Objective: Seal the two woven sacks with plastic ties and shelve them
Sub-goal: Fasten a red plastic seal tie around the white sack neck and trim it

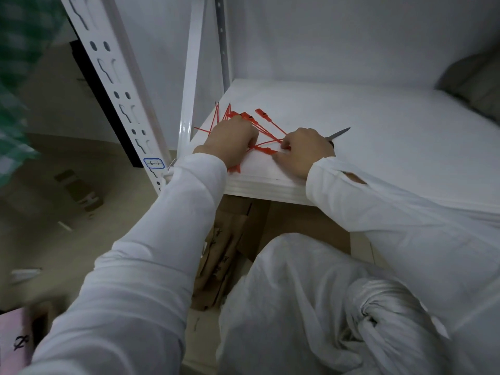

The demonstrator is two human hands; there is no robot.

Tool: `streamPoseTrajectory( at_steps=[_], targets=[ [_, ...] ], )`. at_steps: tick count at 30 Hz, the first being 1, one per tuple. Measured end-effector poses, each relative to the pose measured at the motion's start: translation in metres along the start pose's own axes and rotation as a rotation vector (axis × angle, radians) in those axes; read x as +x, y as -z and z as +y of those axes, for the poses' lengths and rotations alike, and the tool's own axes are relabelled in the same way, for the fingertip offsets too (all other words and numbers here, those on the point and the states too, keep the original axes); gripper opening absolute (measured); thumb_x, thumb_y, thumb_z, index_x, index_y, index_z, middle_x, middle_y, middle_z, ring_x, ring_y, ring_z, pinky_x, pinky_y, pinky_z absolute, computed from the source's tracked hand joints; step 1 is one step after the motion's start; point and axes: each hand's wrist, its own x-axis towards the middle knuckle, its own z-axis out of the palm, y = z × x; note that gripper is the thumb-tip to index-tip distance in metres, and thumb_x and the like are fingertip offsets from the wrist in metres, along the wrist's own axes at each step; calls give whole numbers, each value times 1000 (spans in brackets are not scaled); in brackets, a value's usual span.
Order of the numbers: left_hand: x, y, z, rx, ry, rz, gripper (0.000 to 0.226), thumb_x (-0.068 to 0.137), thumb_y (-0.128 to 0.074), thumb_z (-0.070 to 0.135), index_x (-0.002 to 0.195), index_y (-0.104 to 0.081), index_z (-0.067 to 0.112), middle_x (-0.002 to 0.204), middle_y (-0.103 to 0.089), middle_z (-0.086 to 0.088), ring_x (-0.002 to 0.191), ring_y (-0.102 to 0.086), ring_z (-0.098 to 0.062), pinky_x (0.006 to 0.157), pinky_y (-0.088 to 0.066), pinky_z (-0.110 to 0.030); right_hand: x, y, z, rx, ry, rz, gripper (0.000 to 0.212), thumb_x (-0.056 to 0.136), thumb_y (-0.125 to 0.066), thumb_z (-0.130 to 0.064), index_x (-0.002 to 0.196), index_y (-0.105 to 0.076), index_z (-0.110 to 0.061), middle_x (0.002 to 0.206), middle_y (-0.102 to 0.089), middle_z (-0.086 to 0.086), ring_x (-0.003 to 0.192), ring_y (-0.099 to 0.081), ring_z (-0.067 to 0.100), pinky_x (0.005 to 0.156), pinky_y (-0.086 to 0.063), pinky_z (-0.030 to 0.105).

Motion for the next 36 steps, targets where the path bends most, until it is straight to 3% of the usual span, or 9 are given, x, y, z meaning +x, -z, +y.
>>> streamPoseTrajectory(
  at_steps=[5,7,9,12,18,22,25,31,36],
  targets=[
    [7,14,6,219,-70,318,19,89,-69,13,108,-74,10,98,-69,-11,93,-59,-29,81,-53,-39,-2,1,17,67,-95,116,29,95,-49,-28,79,-68,-14,79,-63,6,79,-61,28,69,-48,32],
    [7,20,11,149,-75,391,22,91,-67,13,111,-73,7,99,-69,-13,93,-59,-29,80,-54,-40,-3,5,22,75,-121,223,25,98,-47,-22,99,-71,-15,94,-67,8,93,-62,29,80,-50,36],
    [8,23,17,98,-103,387,22,91,-67,12,113,-72,9,101,-67,-12,93,-61,-27,82,-55,-40,-6,14,23,155,-137,364,35,97,-50,-13,132,-54,-19,110,-65,8,104,-60,27,87,-49,38],
    [8,23,29,86,-161,341,25,88,-69,6,113,-72,11,101,-64,-11,90,-61,-28,78,-57,-42,-9,27,20,305,-61,382,70,92,-58,-4,147,-26,-33,99,-64,4,87,-62,20,83,-52,35],
    [8,10,41,95,-91,239,32,93,-56,1,122,-66,10,110,-58,-14,95,-62,-31,82,-53,-37,-6,22,16,713,-148,251,49,87,-51,-6,129,-53,-29,94,-67,1,92,-63,17,90,-52,34],
    [4,-7,52,77,-81,132,33,96,-54,10,127,-62,12,119,-54,-12,105,-60,-30,90,-49,-36,-10,12,15,462,-37,8,42,83,-60,-16,124,-61,-23,107,-64,-3,97,-57,13,87,-42,21],
    [5,-16,55,39,-87,114,35,95,-57,14,130,-60,15,121,-55,-10,105,-60,-27,95,-50,-34,-4,6,17,361,-39,-4,35,86,-60,-15,120,-62,-23,117,-64,4,108,-59,22,91,-46,30],
    [6,-13,46,18,-57,106,33,94,-59,13,127,-62,12,124,-54,-10,106,-60,-26,98,-48,-34,2,7,22,221,0,32,12,83,-62,-24,95,-59,-22,91,-64,4,84,-61,26,80,-54,37],
    [2,4,26,-54,72,246,33,95,-59,13,128,-60,9,126,-54,-10,106,-60,-27,102,-44,-33,14,16,31,139,-36,-19,46,80,-69,-37,121,-61,-18,118,-63,11,114,-55,33,93,-47,38]
  ],
)
